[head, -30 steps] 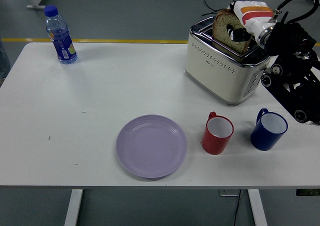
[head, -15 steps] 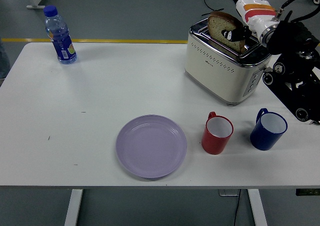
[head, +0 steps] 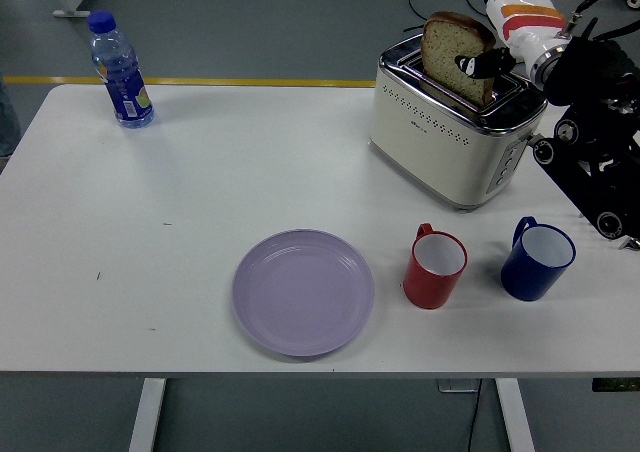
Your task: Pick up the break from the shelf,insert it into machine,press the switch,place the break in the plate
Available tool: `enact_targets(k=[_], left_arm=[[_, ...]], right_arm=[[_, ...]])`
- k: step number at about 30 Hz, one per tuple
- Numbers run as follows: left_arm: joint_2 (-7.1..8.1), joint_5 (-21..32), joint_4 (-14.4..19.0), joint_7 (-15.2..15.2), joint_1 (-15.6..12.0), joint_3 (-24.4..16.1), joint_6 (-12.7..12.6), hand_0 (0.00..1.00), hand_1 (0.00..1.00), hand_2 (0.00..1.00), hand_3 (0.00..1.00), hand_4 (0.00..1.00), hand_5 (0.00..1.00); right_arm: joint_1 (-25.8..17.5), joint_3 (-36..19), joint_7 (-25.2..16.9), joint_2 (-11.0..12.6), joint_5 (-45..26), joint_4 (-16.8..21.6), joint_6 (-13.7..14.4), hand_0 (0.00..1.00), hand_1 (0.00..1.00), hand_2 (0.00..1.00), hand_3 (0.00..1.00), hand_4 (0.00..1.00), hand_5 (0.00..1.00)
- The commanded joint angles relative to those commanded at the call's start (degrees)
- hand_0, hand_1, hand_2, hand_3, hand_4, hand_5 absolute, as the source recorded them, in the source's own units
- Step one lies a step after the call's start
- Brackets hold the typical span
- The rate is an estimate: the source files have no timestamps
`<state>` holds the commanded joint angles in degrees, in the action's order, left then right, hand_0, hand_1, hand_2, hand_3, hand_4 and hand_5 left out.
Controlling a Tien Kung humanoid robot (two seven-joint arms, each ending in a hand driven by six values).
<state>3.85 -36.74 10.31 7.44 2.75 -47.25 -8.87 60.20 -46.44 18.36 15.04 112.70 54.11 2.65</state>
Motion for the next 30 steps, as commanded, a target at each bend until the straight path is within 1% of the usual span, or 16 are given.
enact_targets(k=[4, 8, 21, 24, 26, 28, 29, 30], left_arm=[[-0.04, -0.2, 0.0, 0.1, 0.0, -0.2, 0.0, 0.689, 0.623, 0.689, 0.709, 0.469, 0.998], [-0.03, -0.2, 0.0, 0.0, 0.0, -0.2, 0.0, 0.689, 0.623, 0.690, 0.709, 0.469, 0.998], [-0.09, -0.9, 0.0, 0.2, -0.1, -0.8, 0.0, 0.689, 0.623, 0.690, 0.709, 0.468, 0.998], [-0.12, -1.2, 0.0, 0.2, -0.3, -1.0, 0.0, 0.689, 0.625, 0.691, 0.710, 0.469, 0.998], [-0.16, -1.4, 0.0, 0.3, -0.4, -1.2, 0.0, 0.689, 0.625, 0.691, 0.710, 0.469, 0.998], [-0.16, -1.5, 0.0, 0.3, -0.4, -1.3, 0.1, 0.689, 0.625, 0.691, 0.710, 0.469, 0.998], [-0.15, -1.8, 0.0, 0.3, -0.5, -1.3, 0.1, 0.689, 0.626, 0.691, 0.709, 0.467, 0.998], [-0.15, -2.0, 0.0, 0.4, -0.6, -1.5, 0.1, 0.689, 0.626, 0.691, 0.709, 0.467, 0.998]], right_arm=[[-0.1, 0.1, -0.3, 0.0, -1.6, 0.1, 0.3, 0.896, 0.852, 0.982, 0.996, 0.781, 0.212], [-0.1, -0.4, -0.6, 0.1, -4.7, 0.2, 0.8, 0.896, 0.851, 0.981, 0.994, 0.779, 0.212], [-0.5, -2.1, -0.5, 1.0, -4.8, 2.8, 0.8, 0.895, 0.852, 0.982, 0.991, 0.777, 0.214], [-1.6, -3.6, -0.5, 2.5, -6.2, 4.9, 0.4, 0.894, 0.847, 0.974, 0.983, 0.775, 0.220], [-2.5, -4.4, -0.5, 3.5, -7.9, 6.2, 0.8, 0.894, 0.847, 0.974, 0.983, 0.775, 0.220], [-2.9, -4.7, -0.6, 3.9, -8.6, 6.7, 1.1, 0.894, 0.847, 0.974, 0.983, 0.775, 0.220], [-3.7, -5.3, -0.7, 4.6, -9.8, 7.7, 2.3, 0.818, 0.762, 0.890, 0.911, 0.611, 0.222], [-4.5, -6.0, -0.8, 5.4, -10.9, 8.6, 3.4, 0.818, 0.762, 0.890, 0.911, 0.611, 0.222]])
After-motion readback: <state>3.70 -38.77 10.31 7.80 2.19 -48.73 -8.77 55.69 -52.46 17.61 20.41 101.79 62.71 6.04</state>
